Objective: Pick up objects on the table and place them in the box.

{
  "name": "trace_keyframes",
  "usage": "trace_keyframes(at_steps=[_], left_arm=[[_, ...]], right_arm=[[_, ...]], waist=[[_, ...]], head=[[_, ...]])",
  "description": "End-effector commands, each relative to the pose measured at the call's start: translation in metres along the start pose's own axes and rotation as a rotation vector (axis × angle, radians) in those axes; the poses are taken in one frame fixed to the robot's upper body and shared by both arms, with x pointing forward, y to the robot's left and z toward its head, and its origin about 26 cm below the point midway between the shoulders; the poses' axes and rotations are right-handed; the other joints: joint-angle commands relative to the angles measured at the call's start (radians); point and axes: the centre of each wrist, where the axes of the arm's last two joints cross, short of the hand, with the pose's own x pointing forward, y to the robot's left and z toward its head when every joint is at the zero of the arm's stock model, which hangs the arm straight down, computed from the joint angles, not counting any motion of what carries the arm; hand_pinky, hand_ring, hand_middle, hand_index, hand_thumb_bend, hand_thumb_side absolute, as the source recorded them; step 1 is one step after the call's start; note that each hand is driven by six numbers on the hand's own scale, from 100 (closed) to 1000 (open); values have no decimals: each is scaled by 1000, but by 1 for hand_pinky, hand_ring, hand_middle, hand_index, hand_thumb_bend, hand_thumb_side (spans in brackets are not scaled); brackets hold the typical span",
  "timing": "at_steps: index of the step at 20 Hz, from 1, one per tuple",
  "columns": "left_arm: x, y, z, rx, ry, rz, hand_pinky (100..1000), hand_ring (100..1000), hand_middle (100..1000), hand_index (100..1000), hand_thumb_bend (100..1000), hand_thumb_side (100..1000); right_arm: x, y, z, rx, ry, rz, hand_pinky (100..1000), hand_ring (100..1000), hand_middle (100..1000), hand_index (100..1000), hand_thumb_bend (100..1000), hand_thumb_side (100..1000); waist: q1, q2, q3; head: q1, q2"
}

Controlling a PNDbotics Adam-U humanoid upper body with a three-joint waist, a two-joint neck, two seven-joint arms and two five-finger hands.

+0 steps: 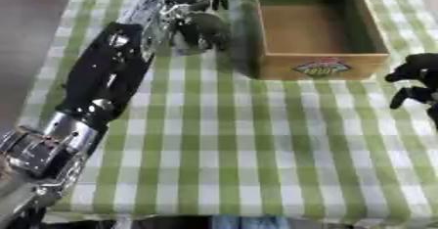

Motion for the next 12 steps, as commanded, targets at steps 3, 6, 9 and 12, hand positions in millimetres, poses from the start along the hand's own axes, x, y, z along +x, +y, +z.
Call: trace_keyframes(at_steps=[3,6,9,12], left_arm=[[-10,6,3,11,43,-25,609,581,609,784,563,100],[-11,3,3,-2,47,-23,606,574,602,779,554,100],[-11,-1,3,-20,50,-21,583,554,582,762,549,100],[-11,-5,3,-35,54,-23,575,542,570,750,549,100]], right_arm=[[5,-3,-2,8,-15,18,398,672,609,736,100,730],[5,-3,-2,8,-15,19,398,672,609,736,100,730],[5,-3,-2,7,-15,19,398,673,609,736,100,731],[5,-4,-2,6,-13,19,398,673,609,736,100,732]], waist=[[2,-22,-1],[3,-22,-1],[3,-22,-2],[3,-21,-2]], head=[[5,6],[5,6],[5,6],[5,6]])
